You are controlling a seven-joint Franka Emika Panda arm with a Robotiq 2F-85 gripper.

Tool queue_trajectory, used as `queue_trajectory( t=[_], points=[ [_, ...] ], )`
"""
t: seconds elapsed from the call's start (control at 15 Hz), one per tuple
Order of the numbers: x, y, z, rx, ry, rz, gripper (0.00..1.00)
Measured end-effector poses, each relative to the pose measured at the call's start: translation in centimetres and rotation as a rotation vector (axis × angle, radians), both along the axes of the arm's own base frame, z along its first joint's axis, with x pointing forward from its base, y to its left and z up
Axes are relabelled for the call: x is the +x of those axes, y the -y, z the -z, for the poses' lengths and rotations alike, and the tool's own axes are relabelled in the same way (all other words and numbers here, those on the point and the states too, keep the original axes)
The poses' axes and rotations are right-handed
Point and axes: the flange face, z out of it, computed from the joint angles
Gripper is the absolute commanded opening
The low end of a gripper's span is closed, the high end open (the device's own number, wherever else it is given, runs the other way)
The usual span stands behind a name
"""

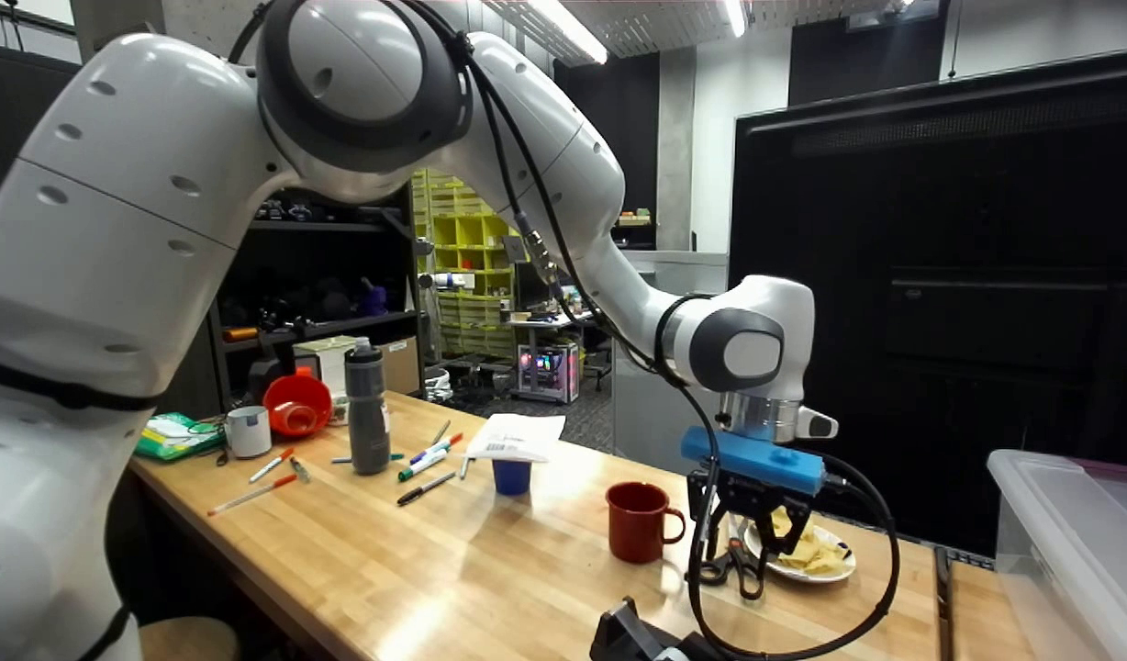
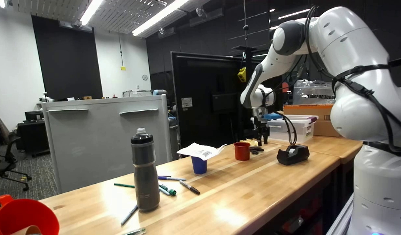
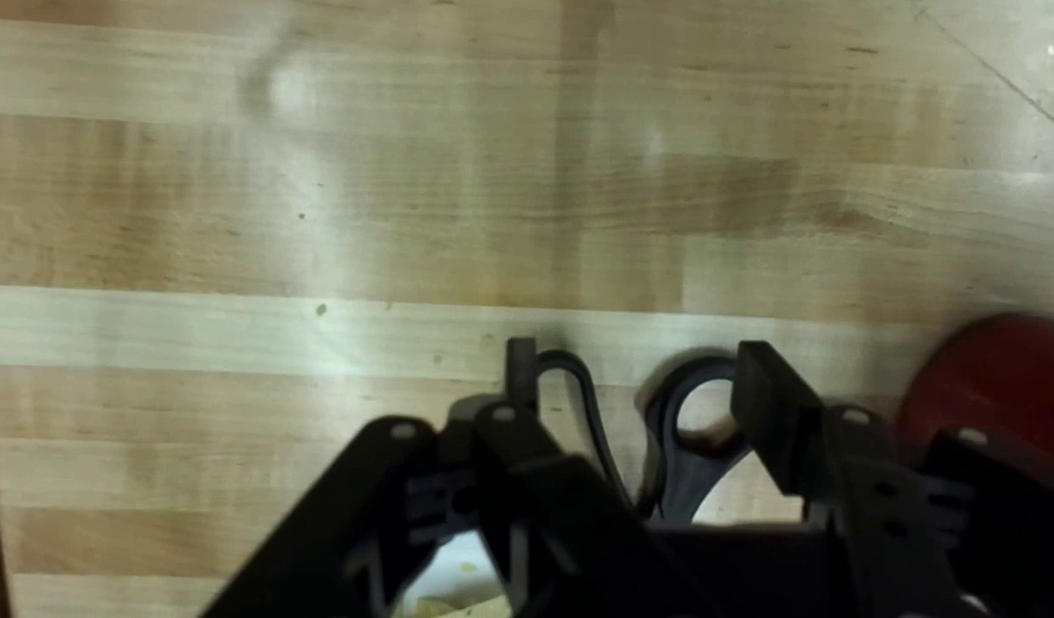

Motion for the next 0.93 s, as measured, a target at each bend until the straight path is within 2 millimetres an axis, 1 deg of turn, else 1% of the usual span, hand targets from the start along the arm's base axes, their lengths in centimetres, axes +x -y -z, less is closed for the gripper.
queue_trajectory(
  t=[0.07,0.13,0.2,0.27,0.33,0.4,0.67,0.93],
  points=[
    [0.2,0.0,0.2,0.0,0.004,0.003,0.58],
    [0.5,-0.1,0.3,0.0,0.006,0.005,0.58],
    [0.7,-0.3,0.5,0.001,0.009,0.007,0.56],
    [0.9,-0.4,0.6,0.001,0.011,0.008,0.58],
    [1.2,-0.5,0.7,0.001,0.012,0.007,0.56],
    [1.4,-0.6,0.7,0.001,0.014,0.006,0.58],
    [2.3,-0.9,0.8,-0.001,0.022,-0.001,0.57],
    [2.9,-0.9,1.7,0.001,0.015,0.002,0.58]
  ],
)
